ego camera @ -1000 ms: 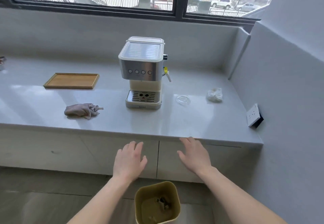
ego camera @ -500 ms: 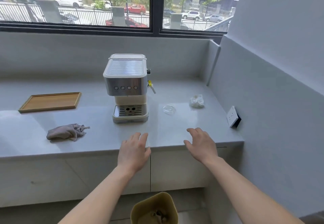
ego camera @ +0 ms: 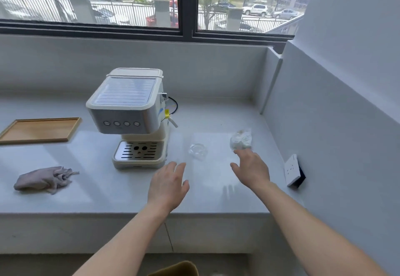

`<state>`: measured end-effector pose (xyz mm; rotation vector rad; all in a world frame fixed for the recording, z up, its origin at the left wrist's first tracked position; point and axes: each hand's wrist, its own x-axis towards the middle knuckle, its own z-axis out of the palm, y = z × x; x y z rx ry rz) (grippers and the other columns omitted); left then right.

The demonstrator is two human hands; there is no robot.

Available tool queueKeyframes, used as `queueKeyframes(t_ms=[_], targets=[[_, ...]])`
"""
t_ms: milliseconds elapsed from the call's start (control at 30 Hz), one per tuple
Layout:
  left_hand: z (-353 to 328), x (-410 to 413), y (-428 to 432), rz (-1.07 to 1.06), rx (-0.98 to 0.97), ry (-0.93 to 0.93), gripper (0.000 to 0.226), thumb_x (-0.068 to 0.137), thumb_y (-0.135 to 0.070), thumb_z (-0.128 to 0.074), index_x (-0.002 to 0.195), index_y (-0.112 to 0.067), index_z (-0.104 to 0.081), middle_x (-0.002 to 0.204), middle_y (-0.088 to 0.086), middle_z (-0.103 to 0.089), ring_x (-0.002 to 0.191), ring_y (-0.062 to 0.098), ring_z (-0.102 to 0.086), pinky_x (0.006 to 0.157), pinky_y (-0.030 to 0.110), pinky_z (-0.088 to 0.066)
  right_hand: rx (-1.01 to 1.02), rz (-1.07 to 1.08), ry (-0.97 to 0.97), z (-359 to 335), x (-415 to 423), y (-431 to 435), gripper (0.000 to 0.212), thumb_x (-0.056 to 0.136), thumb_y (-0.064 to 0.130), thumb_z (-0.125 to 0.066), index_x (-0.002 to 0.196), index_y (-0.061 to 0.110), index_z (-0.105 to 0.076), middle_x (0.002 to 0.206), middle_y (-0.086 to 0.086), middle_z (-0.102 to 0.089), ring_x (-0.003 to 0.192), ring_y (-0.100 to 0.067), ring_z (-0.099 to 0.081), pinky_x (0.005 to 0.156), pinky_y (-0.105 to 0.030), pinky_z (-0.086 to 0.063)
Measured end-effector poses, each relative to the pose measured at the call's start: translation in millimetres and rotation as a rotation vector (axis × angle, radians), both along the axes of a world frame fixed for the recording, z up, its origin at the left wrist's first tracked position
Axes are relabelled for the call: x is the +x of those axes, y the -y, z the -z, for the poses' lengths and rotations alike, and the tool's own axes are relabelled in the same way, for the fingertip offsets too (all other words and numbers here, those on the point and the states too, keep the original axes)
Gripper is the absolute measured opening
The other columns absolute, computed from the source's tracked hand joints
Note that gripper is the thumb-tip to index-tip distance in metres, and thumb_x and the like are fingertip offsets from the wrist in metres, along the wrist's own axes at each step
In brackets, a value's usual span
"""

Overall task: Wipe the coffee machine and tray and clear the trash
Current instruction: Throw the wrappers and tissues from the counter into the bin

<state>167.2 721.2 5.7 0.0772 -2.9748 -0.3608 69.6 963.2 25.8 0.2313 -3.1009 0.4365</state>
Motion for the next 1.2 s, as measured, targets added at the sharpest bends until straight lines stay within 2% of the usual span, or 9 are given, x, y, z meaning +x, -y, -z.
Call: queueKeyframes(t_ms=[300,400,500,633,733,933,1033,1200], targets=[[22,-100,-33,-0.064,0.005,0.037,0.051,0.091,-0.042,-0.055,0.136,-0.021,-0.046,0.127,0.005,-0.055,0.108,0.028,-0.055,0.085,0.041,-0.047,0.053,-0.030,-0.018,25,-97,-26,0.034,0.095,0.033,-0.050,0.127,0.023,-0.052,0.122,-0.001,-0.053,0.110,-0.025,-0.047,0.072,-0.034,-0.049],[32,-121,-39,-0.082,0.007,0.066,0.052,0.090,-0.044,-0.054,0.137,-0.022,-0.045,0.129,0.004,-0.053,0.110,0.027,-0.053,0.086,0.040,-0.046,0.085,-0.027,-0.001,36,-122,-29,0.034,0.094,0.034,-0.051,0.126,0.023,-0.052,0.124,0.000,-0.050,0.112,-0.025,-0.043,0.066,-0.032,-0.045],[42,-141,-42,-0.112,0.003,0.102,0.054,0.090,-0.047,-0.053,0.138,-0.024,-0.042,0.132,0.005,-0.050,0.112,0.026,-0.052,0.088,0.038,-0.045,0.094,-0.033,0.038,46,-143,-27,0.039,0.093,0.038,-0.052,0.130,0.024,-0.049,0.131,0.000,-0.047,0.115,-0.026,-0.040,0.068,-0.033,-0.045],[54,-168,-43,-0.163,-0.005,0.185,0.067,0.089,-0.055,-0.051,0.145,-0.025,-0.032,0.142,0.007,-0.040,0.125,0.026,-0.044,0.095,0.037,-0.043,0.112,-0.072,0.078,58,-165,-25,0.044,0.093,0.041,-0.053,0.135,0.029,-0.046,0.137,0.000,-0.046,0.119,-0.026,-0.040,0.072,-0.033,-0.044],[59,-183,-41,-0.209,0.018,0.264,0.075,0.086,-0.060,-0.053,0.148,-0.026,-0.027,0.146,0.008,-0.038,0.131,0.026,-0.039,0.098,0.038,-0.041,0.102,-0.087,0.122,65,-175,-23,0.040,0.093,0.036,-0.051,0.132,0.031,-0.049,0.137,0.001,-0.047,0.119,-0.026,-0.041,0.072,-0.033,-0.043],[64,-197,-42,-0.218,-0.016,0.313,0.067,0.083,-0.056,-0.056,0.140,-0.027,-0.038,0.128,0.003,-0.049,0.118,0.025,-0.047,0.092,0.039,-0.042,0.114,-0.144,0.127,78,-181,-21,0.031,0.092,0.016,-0.046,0.118,0.026,-0.059,0.118,-0.002,-0.055,0.106,-0.028,-0.045,0.066,-0.031,-0.037],[63,-200,-43,-0.222,0.002,0.333,0.068,0.077,-0.053,-0.058,0.137,-0.027,-0.040,0.126,0.002,-0.049,0.116,0.026,-0.044,0.091,0.039,-0.041,0.080,-0.155,0.105,82,-181,-22,0.021,0.088,0.013,-0.049,0.101,0.018,-0.064,0.104,-0.003,-0.057,0.097,-0.026,-0.044,0.064,-0.030,-0.035],[64,-195,-40,-0.207,0.072,0.318,0.063,0.067,-0.040,-0.063,0.126,-0.023,-0.046,0.119,0.002,-0.044,0.112,0.025,-0.039,0.085,0.035,-0.045,0.037,-0.184,0.089,83,-170,-15,0.023,0.083,0.004,-0.045,0.092,0.014,-0.064,0.094,-0.005,-0.055,0.084,-0.026,-0.040,0.062,-0.031,-0.032]])
